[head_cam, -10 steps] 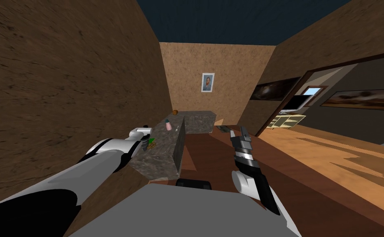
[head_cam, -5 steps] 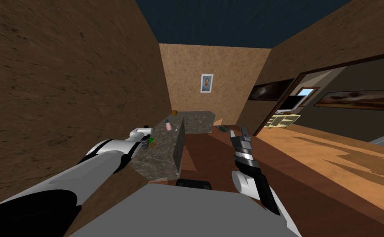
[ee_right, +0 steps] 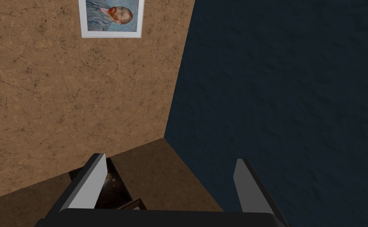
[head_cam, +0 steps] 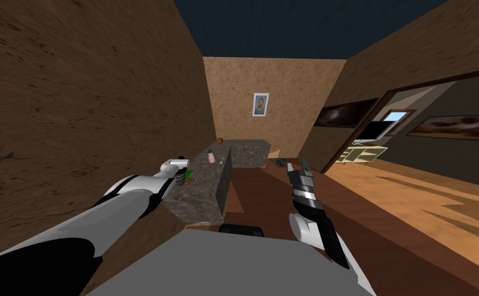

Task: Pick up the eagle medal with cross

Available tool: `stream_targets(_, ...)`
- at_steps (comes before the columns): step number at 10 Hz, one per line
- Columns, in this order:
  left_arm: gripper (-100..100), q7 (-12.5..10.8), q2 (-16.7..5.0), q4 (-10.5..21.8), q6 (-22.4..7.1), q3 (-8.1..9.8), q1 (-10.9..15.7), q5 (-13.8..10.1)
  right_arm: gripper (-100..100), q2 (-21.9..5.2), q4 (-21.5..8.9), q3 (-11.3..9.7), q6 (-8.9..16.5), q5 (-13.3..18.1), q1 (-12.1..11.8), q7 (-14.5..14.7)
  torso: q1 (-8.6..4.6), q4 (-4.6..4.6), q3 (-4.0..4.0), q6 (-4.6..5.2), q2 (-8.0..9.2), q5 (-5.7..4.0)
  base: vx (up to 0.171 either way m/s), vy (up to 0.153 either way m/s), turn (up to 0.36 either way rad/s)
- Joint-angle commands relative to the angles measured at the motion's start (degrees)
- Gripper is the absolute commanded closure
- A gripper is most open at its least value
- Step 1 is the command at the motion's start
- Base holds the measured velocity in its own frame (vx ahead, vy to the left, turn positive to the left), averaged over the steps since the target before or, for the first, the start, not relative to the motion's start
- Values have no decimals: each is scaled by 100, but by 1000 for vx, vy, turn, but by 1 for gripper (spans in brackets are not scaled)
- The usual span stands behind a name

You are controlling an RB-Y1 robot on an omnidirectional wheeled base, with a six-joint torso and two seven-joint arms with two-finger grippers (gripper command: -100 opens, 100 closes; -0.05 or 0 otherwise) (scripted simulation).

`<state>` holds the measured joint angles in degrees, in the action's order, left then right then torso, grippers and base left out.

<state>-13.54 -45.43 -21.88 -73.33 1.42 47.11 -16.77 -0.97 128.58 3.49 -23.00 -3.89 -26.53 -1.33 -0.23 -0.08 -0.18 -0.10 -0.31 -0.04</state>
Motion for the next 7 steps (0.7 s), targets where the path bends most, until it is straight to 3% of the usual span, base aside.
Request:
stream_targets(1, 100, 105, -11, 218, 90, -20, 126, 3, 0, 0, 0, 0, 0, 0, 0, 0, 0, 0, 0, 0, 0, 0, 55, -64, 56)
stream_targets(5, 100, 480, -130, 95, 20, -16, 125, -99, 0, -1, 0, 0, 0, 0, 1, 0, 13, 1, 3, 11, 6, 4, 52, -59, 106)
stream_targets(6, 100, 390, -105, 102, 23, -15, 122, -82, 0, 0, 0, 0, 0, 0, 1, 0, 12, 2, 6, 2, 12, 2, 14, -33, 47)
stream_targets(7, 0, 416, -111, 107, 28, -16, 124, -83, 0, -1, 0, 0, 0, 0, 2, 0, 20, 3, 10, 9, 19, 4, 2, -6, -5)
